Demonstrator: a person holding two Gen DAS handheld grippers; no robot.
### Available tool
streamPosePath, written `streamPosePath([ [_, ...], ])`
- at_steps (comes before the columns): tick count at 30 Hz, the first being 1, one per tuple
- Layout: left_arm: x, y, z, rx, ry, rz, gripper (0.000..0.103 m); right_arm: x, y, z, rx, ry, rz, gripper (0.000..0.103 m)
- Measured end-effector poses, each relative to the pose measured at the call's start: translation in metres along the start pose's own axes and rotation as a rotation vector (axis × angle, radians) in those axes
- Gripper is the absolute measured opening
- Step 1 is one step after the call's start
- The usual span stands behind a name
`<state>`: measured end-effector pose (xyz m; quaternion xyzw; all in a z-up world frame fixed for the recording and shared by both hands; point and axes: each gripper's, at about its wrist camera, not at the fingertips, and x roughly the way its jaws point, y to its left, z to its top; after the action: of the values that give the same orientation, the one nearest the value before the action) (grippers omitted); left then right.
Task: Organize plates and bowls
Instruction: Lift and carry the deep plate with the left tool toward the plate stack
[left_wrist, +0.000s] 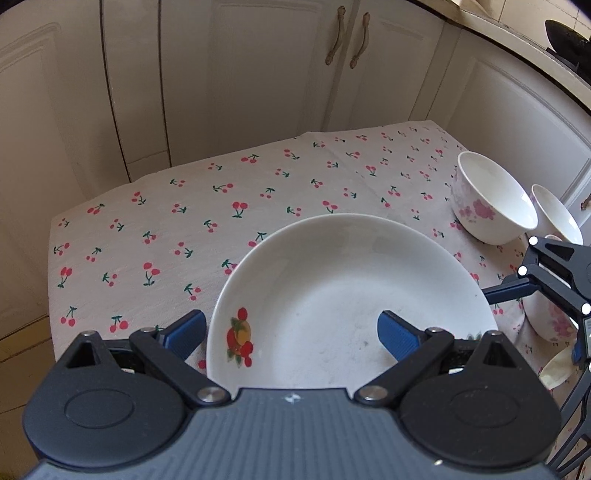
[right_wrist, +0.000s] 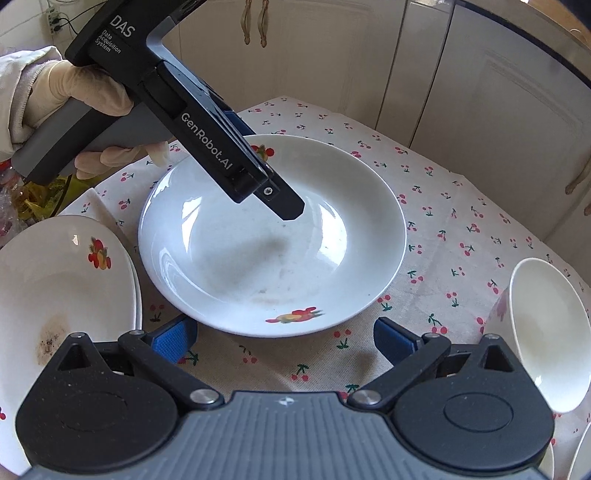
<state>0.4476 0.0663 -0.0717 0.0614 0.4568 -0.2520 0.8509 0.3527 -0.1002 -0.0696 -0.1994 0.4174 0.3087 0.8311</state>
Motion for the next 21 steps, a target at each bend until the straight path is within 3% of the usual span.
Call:
streamPosePath([
  [5,0.003,0.002,0.001,0.005,0.015,0.003,0.099,0.006,-0.001,0.01,-0.047,0.039,0.03,0.103],
  [8,0.004,0.002,0.002,0.011,0.016,-0.002,0.099,0.011,-0.004,0.011,-0.008,0.056,0.05,0.103],
  [16,0.006,0.0,0.004,0.034,0.025,-0.003,0.1,0.008,-0.001,0.01,-0.026,0.031,0.018,0.103],
  [21,0.004,0.003,0.005,0.019,0.03,-0.068,0.099,0.004,0.004,0.009,-0.056,0.013,0.006,0.103],
])
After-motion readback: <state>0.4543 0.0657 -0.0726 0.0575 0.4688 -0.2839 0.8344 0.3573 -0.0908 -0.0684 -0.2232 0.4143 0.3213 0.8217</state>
